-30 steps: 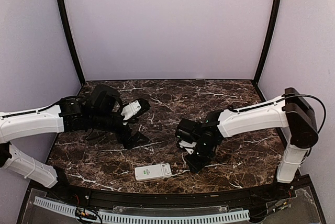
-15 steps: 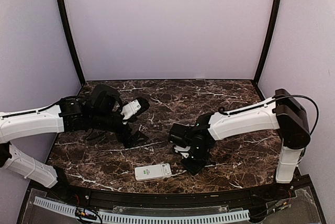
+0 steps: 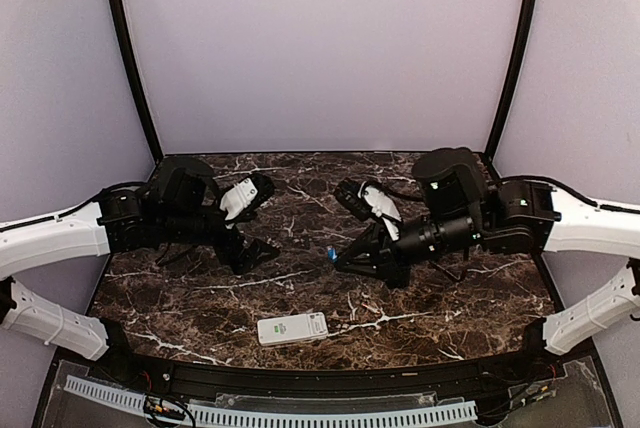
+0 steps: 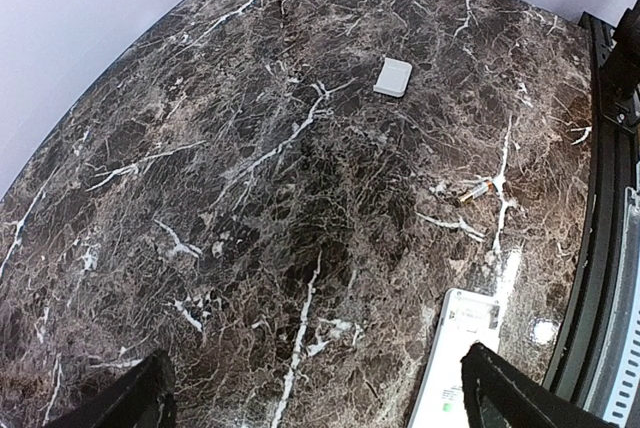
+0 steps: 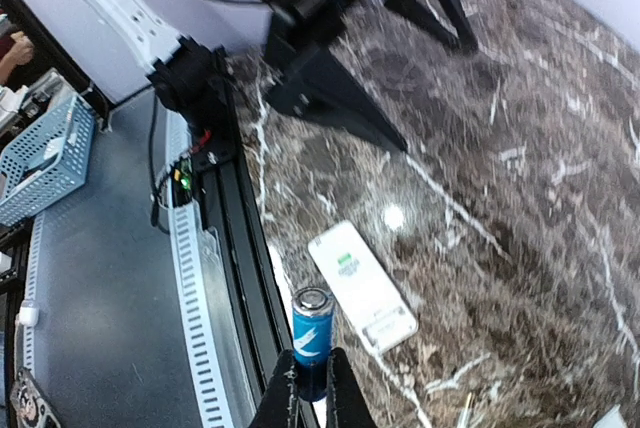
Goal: Load the batteries into the remote control
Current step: Pick up the battery at the center of the board, then move the remote control without batteries to the corner of the board.
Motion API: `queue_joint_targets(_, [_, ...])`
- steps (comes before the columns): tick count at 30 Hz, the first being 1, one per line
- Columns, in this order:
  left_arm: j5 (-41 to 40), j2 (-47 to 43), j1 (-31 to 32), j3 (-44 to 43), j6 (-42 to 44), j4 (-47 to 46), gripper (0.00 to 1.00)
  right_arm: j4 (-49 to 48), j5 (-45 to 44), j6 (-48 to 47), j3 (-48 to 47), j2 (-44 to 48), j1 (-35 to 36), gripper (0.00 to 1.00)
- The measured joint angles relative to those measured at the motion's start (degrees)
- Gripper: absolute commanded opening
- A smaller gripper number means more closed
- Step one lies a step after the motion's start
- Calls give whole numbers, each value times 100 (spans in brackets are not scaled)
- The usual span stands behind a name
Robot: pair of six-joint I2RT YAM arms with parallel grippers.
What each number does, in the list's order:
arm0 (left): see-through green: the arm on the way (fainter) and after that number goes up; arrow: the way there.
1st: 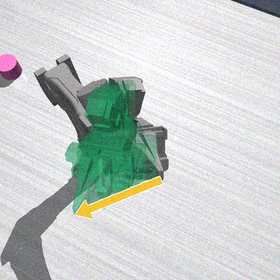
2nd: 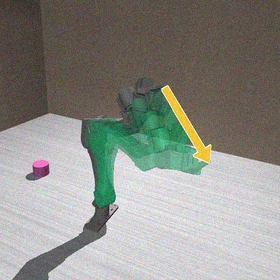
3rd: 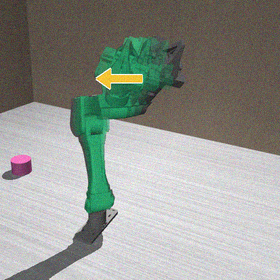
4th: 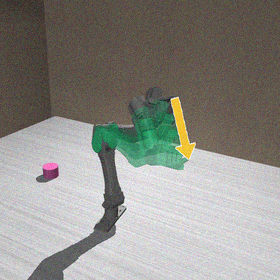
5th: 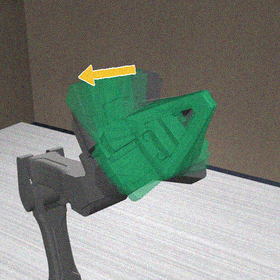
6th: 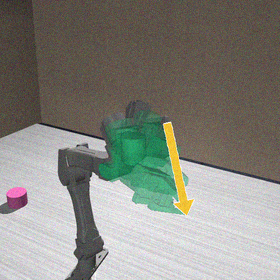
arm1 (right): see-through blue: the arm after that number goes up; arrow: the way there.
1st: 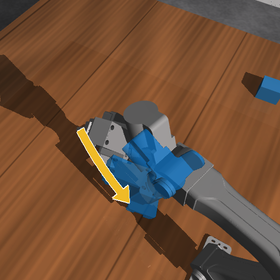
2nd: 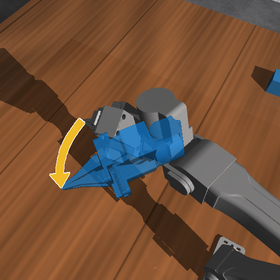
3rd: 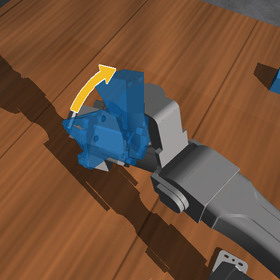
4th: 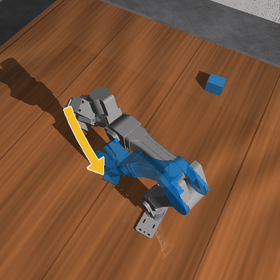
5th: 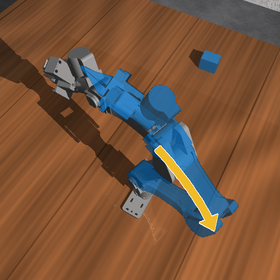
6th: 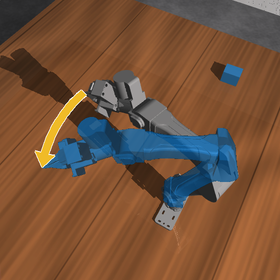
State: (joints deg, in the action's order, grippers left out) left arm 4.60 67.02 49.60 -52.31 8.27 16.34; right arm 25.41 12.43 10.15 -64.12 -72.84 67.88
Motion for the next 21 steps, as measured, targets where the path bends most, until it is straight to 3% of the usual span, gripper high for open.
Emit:
queue_joint_targets(10, [24,7,-24,9,4,0,99,-1069,275,-481,153,509,4,0])
queue_joint_targets(21, [205,433,-26,-24,280,595,99,-800,59,-157,149,216,-7,0])
